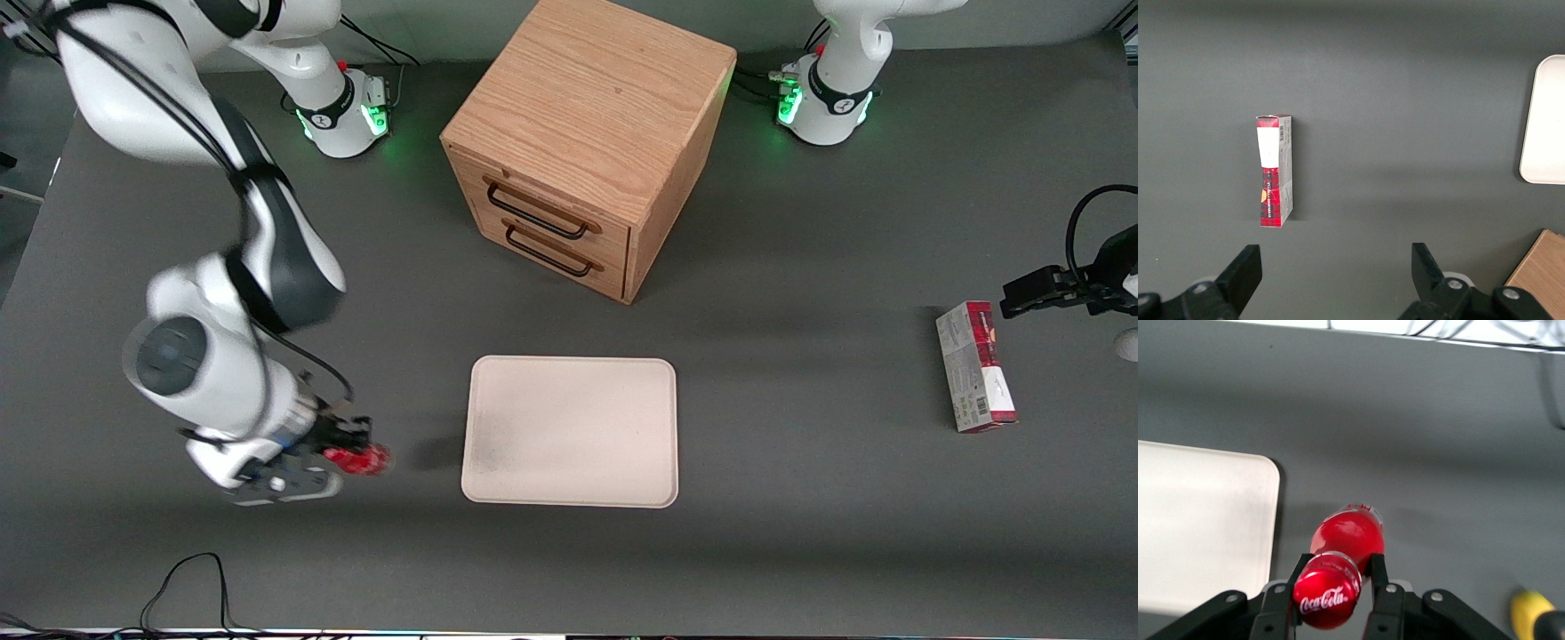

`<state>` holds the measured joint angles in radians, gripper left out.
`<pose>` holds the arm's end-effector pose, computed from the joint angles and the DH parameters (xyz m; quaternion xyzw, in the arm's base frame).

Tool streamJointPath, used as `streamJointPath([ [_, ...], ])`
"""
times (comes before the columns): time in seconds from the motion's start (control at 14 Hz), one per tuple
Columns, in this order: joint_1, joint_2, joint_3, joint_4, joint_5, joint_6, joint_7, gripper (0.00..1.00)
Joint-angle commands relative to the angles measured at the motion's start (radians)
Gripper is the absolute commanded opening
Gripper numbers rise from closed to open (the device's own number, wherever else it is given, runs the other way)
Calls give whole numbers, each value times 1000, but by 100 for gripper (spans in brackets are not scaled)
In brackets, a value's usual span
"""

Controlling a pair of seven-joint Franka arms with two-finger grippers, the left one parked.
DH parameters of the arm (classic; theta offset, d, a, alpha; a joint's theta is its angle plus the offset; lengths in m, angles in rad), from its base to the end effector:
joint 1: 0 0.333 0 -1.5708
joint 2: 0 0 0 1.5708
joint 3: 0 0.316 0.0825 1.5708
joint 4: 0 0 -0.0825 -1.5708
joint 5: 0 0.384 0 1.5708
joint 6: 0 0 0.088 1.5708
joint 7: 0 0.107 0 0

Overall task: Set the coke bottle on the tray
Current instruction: 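Lift the bottle and carry it with the right gripper onto the tray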

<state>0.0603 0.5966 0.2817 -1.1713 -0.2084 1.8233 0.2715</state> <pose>0.7096 0.1765 0.4628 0.9985 0.0312 0.0434 0.0118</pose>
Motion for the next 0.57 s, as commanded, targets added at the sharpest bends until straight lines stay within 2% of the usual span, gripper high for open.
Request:
streamJointPath([
  [0.0, -1, -52, 10, 93, -17, -163, 32, 0],
  [0.07, -1, -52, 37, 110, -5, -177, 61, 0],
  [0.29, 4, -40, 170, 96, -9, -121, 309, 0],
  [0.5, 16, -35, 215, 71, -29, -95, 364, 0],
])
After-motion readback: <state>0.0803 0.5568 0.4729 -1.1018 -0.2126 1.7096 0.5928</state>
